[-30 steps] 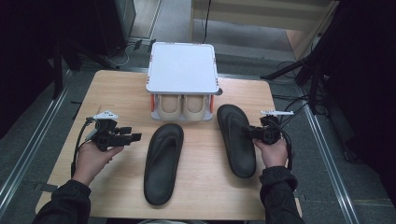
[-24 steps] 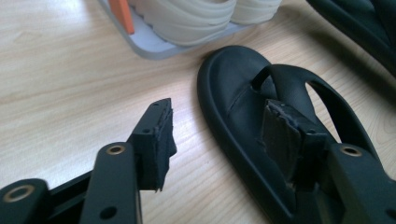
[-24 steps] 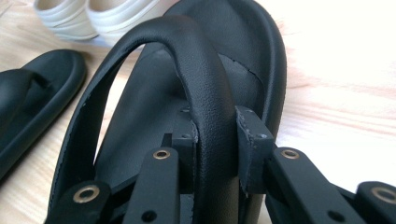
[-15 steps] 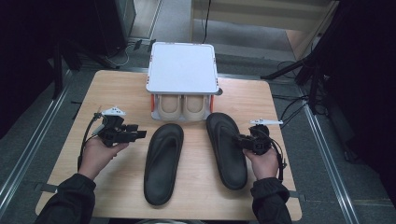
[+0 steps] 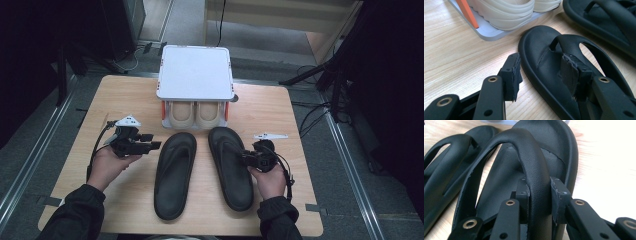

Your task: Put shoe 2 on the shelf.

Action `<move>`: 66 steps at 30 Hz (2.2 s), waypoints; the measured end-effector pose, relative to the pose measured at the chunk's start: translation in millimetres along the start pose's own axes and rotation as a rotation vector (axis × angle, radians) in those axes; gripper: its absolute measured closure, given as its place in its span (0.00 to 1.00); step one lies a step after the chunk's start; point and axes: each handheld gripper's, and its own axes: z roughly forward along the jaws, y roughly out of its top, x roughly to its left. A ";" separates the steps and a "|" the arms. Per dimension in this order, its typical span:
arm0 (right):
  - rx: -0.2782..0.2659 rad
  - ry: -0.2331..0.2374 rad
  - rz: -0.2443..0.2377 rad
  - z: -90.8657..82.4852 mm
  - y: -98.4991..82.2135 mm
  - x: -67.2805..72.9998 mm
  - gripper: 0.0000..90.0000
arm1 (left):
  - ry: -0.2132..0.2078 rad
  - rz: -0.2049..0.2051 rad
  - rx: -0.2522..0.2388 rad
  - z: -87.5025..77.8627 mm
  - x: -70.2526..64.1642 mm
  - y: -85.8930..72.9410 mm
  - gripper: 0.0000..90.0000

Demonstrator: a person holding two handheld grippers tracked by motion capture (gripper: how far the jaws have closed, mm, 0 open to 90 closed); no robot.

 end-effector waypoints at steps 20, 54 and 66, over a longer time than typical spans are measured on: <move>0.057 0.041 -0.030 26.5 -4.6 18.8 0.77 | -0.013 0.025 0.017 1.8 -3.3 -0.7 0.62; -0.008 0.057 -0.134 -2.9 -6.2 11.4 1.00 | -0.030 -0.021 0.153 16.8 -1.8 -31.8 0.99; 0.006 0.051 -0.138 -2.0 -6.8 10.8 1.00 | -0.024 0.005 0.207 25.6 -8.7 -36.4 0.99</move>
